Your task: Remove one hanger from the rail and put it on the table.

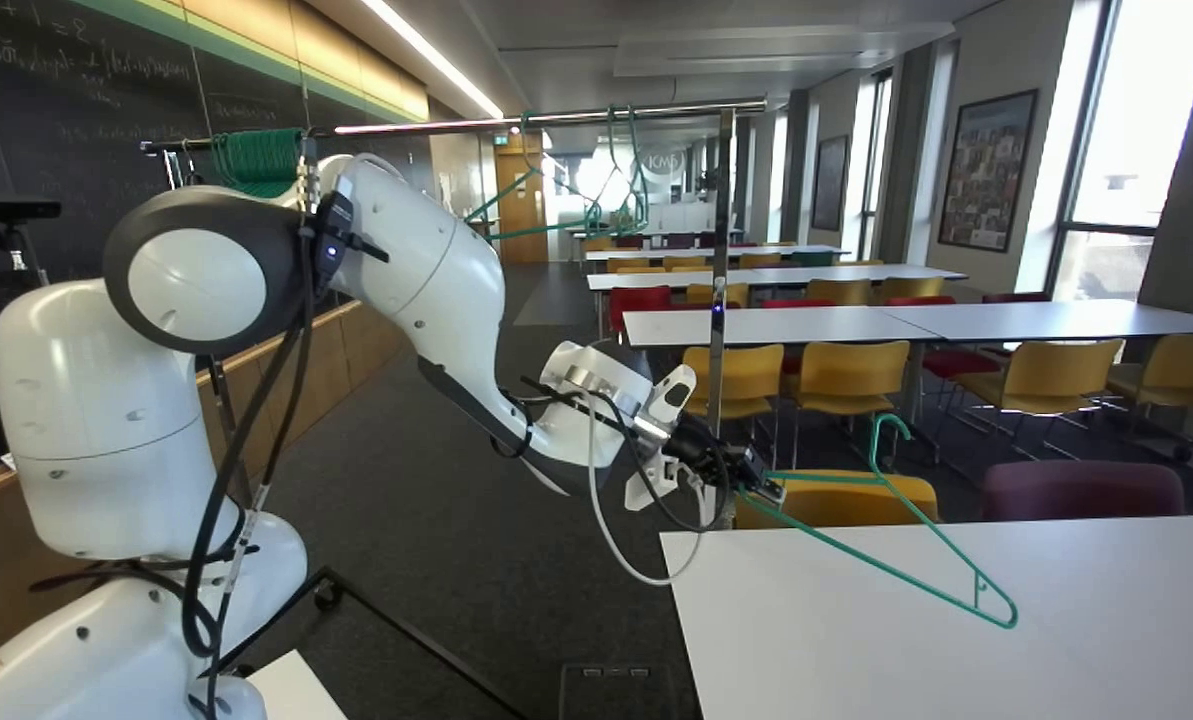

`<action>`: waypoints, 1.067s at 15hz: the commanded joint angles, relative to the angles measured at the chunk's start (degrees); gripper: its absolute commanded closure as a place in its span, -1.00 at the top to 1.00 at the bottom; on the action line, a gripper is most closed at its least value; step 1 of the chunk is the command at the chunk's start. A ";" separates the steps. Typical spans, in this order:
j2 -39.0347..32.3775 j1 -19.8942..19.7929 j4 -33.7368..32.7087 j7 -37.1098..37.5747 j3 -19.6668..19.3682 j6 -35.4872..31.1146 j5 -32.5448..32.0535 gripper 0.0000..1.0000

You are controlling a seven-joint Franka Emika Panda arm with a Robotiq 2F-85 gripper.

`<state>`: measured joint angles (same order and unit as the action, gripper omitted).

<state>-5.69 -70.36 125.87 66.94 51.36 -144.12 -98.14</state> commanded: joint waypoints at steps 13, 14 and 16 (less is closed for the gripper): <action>-11.16 52.11 -7.07 -0.32 -49.93 0.46 -10.41 -0.97; -11.37 53.11 -6.98 -0.62 -50.64 0.49 -9.82 -0.97; -11.90 54.49 -6.71 -1.93 -51.69 0.76 -7.41 -0.97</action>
<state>-17.08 -18.45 119.99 67.06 2.19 -143.24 -108.32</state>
